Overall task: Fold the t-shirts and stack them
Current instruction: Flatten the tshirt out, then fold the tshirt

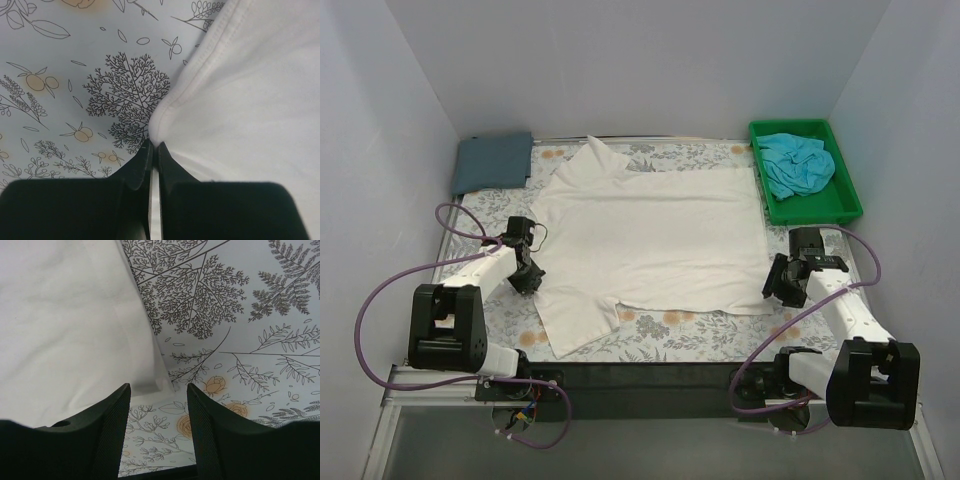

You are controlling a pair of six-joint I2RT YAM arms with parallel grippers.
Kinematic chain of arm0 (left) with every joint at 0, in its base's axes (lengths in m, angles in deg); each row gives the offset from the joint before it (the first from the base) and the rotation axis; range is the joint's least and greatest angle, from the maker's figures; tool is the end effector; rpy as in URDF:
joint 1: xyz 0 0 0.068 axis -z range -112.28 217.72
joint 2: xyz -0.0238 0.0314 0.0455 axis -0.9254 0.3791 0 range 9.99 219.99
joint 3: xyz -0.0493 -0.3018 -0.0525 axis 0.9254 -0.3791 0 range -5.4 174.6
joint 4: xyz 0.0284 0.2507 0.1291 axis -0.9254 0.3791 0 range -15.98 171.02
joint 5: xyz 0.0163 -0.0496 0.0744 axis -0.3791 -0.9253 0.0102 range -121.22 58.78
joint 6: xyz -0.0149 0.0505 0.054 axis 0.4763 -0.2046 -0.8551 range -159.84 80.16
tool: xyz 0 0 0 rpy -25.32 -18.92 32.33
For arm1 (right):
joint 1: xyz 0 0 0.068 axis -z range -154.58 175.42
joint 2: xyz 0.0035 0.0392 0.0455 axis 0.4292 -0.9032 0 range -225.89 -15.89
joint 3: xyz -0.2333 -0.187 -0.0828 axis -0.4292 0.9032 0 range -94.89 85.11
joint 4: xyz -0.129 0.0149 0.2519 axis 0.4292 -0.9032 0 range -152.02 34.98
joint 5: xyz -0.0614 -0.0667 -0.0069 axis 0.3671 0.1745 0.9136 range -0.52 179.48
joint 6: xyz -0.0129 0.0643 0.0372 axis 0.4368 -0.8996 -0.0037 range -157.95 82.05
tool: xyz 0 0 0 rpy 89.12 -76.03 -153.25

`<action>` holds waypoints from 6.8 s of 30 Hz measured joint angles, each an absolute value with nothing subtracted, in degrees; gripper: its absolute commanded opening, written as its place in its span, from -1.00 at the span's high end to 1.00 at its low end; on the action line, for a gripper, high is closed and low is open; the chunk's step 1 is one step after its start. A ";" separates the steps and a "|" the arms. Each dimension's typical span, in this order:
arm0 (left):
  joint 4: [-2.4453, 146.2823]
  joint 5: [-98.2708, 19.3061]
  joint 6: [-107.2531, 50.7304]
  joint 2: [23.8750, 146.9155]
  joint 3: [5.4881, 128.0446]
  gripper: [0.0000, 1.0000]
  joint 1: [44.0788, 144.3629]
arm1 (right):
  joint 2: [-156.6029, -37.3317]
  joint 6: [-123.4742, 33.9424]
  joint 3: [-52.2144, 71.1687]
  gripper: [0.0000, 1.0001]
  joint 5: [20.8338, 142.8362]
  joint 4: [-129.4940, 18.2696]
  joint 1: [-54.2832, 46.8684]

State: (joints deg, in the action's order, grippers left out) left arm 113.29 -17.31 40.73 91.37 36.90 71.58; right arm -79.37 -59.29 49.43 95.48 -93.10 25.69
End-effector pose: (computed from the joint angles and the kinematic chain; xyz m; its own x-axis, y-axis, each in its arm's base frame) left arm 0.2486 -0.0015 0.1571 -0.1767 -0.9478 -0.2654 -0.9612 0.2241 -0.1606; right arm 0.2063 -0.0075 0.1869 -0.8329 0.3659 -0.4153 0.3764 0.9245 0.0598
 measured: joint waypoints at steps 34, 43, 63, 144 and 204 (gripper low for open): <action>116.44 -19.69 38.72 90.26 40.51 1.00 71.58 | -79.41 -64.58 52.03 0.22 92.39 -95.51 27.29; 116.46 -19.84 38.55 90.26 40.51 1.00 71.58 | -82.30 -64.93 52.73 0.22 92.50 -93.74 27.29; 120.79 -20.08 37.89 90.26 45.47 1.00 71.56 | -80.66 -64.61 49.91 0.97 92.77 -99.53 27.29; 126.77 -25.88 36.36 84.90 46.37 1.00 66.42 | -75.98 -63.91 44.67 0.97 94.12 -110.09 31.00; 121.77 -31.23 35.18 113.10 66.34 1.00 64.45 | -116.99 -55.86 13.63 0.97 85.44 -98.06 32.12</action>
State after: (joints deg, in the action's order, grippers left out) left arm 121.77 -31.23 35.18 113.10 66.34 64.45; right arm -116.99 -55.86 13.63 85.44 -98.06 32.12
